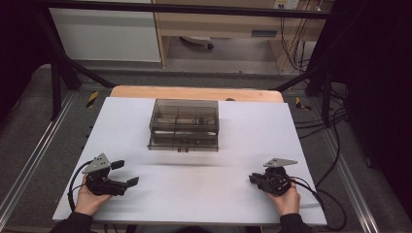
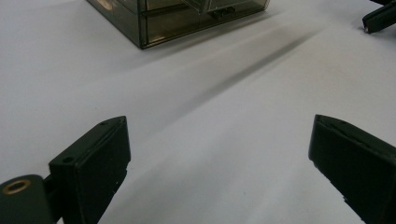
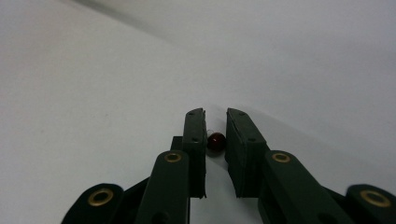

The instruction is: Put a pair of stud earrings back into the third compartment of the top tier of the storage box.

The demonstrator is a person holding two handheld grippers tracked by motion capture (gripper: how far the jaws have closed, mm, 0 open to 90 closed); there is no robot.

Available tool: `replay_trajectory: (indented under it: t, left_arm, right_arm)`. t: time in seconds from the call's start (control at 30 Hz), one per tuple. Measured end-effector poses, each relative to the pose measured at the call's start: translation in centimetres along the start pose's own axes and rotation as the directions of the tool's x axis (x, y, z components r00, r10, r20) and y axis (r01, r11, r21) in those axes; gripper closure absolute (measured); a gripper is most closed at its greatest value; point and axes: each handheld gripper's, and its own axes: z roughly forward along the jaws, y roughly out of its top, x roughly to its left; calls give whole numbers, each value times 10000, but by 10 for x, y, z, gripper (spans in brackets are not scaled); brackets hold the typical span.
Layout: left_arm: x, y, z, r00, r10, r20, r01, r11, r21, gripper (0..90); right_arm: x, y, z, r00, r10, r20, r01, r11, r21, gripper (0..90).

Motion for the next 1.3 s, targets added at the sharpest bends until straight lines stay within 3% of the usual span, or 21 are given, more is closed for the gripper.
replay_trajectory:
  t: [0.4,1.3]
  left_arm:
    - [0,0,0,10000,-8,5,8,10000,0,56]
    - [0,0,0,10000,-21,9,21,10000,-8,56]
  right_arm:
    - [0,1,-1,9999,-119,-22,119,9999,61,795]
    - [1,11,-16,9997,-164,-178,155,9984,-541,797]
